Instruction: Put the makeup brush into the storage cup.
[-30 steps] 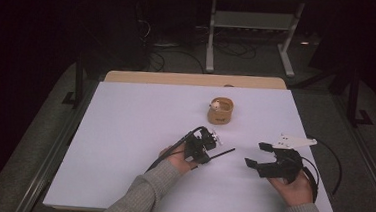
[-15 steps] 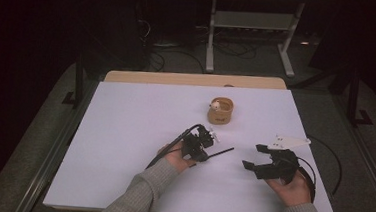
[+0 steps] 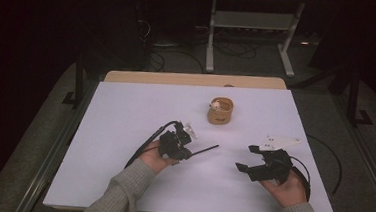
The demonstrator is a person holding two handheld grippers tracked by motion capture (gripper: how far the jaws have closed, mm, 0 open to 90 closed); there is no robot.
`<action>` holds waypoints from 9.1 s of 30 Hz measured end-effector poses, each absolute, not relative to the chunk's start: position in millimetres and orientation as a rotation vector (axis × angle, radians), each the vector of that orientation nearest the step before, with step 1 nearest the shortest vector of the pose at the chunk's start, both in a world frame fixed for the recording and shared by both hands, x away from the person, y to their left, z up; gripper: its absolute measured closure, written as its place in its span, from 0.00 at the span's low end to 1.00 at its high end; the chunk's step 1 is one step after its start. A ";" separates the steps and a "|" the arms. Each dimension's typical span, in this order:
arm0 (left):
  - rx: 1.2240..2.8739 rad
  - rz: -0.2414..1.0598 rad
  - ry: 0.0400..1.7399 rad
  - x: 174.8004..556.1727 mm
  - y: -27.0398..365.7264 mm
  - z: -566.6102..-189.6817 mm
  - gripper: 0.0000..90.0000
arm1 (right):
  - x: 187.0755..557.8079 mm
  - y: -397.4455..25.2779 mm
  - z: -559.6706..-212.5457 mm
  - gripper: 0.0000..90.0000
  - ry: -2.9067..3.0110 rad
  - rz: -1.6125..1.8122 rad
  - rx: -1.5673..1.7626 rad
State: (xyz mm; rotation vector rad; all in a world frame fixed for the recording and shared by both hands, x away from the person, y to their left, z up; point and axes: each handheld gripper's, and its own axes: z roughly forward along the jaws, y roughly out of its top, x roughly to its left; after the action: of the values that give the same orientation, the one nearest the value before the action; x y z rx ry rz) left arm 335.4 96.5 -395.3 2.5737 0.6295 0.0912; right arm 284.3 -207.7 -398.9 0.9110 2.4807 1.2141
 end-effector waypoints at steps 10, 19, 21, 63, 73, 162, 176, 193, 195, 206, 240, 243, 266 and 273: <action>2.556 0.071 0.584 328.2 126.8 -377.0 0.95 | 289.0 -191.7 -378.9 0.24 2.521 1.233 0.832; 2.541 0.056 0.526 318.6 139.0 -366.3 0.95 | 298.3 -173.0 -356.6 0.27 2.592 1.231 0.738; 2.534 0.048 0.514 316.8 140.1 -363.9 0.95 | 301.2 -168.3 -351.3 0.27 2.606 1.239 0.717; 2.535 -0.002 0.260 296.3 135.2 -333.3 0.95 | 327.8 -78.1 -347.1 0.67 3.036 0.940 0.160; 2.543 -0.020 0.230 295.2 129.4 -335.5 0.95 | 323.2 -79.3 -353.1 0.86 3.086 0.930 0.098; 2.041 -0.234 0.498 312.1 152.3 -344.9 0.94 | 284.7 -99.7 -392.1 0.93 2.610 1.530 0.392; 2.191 -0.127 0.447 305.0 139.2 -338.5 0.95 | 284.8 -92.7 -378.3 0.77 2.693 1.372 0.385; 2.148 -0.140 0.451 304.2 138.1 -336.4 0.89 | 285.7 -95.2 -384.3 0.94 2.709 1.472 0.435; 2.140 -0.132 0.458 305.1 139.8 -335.7 0.87 | 286.2 -96.5 -386.2 0.94 2.700 1.492 0.464; 2.141 -0.148 0.469 306.4 138.7 -336.7 0.94 | 284.9 -91.0 -393.0 0.94 2.696 1.494 0.460; 2.273 -0.065 0.404 299.0 124.7 -330.2 0.95 | 292.1 -80.8 -375.4 0.92 2.764 1.478 0.412; 2.274 -0.086 0.403 299.4 125.4 -331.5 0.94 | 293.0 -80.6 -377.1 0.93 2.777 1.490 0.400; 2.265 -0.021 0.503 296.3 155.8 -348.4 0.75 | 304.6 -111.1 -376.3 0.93 2.775 1.467 0.525; 2.259 0.043 0.538 292.8 170.3 -354.3 0.73 | 309.7 -120.3 -363.8 0.93 2.758 1.448 0.538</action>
State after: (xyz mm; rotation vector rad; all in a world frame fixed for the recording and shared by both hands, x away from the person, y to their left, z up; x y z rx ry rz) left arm 292.8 170.3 -354.3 2.2588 0.5376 0.0426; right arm 309.7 -120.3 -363.8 0.5378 2.7577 1.4484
